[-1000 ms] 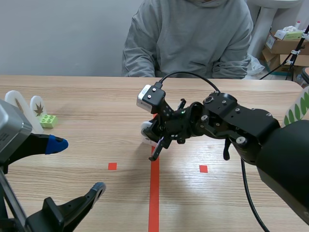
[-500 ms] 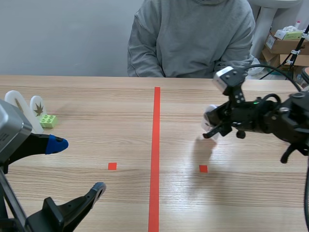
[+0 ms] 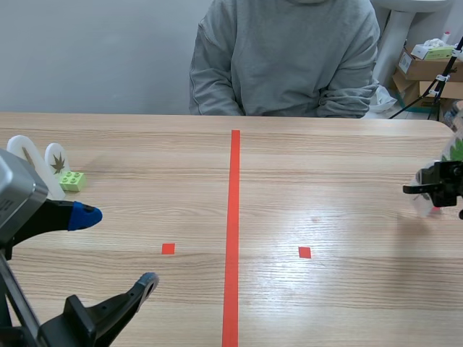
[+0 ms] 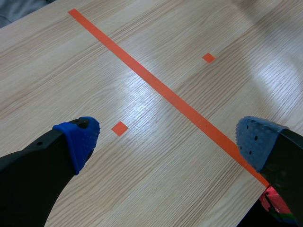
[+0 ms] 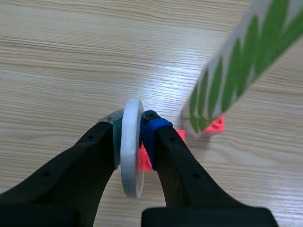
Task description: Do the leaf sorting experiment
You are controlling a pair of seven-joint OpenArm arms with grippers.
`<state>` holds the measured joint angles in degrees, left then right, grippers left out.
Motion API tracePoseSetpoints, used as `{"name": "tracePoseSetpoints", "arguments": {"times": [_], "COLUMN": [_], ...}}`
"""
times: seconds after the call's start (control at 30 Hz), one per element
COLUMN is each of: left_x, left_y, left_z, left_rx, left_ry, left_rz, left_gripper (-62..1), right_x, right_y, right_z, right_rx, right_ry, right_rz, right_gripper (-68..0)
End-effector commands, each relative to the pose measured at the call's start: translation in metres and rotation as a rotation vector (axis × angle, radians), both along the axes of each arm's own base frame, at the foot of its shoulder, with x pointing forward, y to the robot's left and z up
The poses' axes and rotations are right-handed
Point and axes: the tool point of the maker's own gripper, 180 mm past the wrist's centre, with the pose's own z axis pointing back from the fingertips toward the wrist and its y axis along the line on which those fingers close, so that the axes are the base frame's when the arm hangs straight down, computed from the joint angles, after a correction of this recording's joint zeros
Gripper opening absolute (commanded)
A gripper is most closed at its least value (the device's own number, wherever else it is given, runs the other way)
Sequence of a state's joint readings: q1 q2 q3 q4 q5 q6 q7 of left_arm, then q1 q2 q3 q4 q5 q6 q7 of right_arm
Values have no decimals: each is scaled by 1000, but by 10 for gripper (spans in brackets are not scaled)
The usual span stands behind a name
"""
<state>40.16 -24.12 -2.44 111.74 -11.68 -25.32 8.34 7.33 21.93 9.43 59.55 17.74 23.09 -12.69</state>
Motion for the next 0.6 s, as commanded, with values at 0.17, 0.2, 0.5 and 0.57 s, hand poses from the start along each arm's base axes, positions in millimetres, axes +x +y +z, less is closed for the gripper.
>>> {"name": "tracePoseSetpoints", "arguments": {"times": [0.17,0.2,0.5,0.57], "left_x": [4,4,4,4], "left_y": [-3,-3,-3,-3], "left_z": [11,11,11,11], "left_rx": [-29,-29,-29,-29], "left_ry": [-34,-33,-33,-33], "left_rz": [4,4,4,4], "left_gripper": [8,8,8,8], "right_x": [0,-1,-8,-9], "right_y": [-19,-20,-27,-27], "right_z": [-7,-9,-22,-23], "right_rx": [-9,-5,2,2], "right_ry": [-5,-4,24,30], "right_rz": [-59,-63,-97,-96], "right_gripper": [-658,-658,-658,-657]}}
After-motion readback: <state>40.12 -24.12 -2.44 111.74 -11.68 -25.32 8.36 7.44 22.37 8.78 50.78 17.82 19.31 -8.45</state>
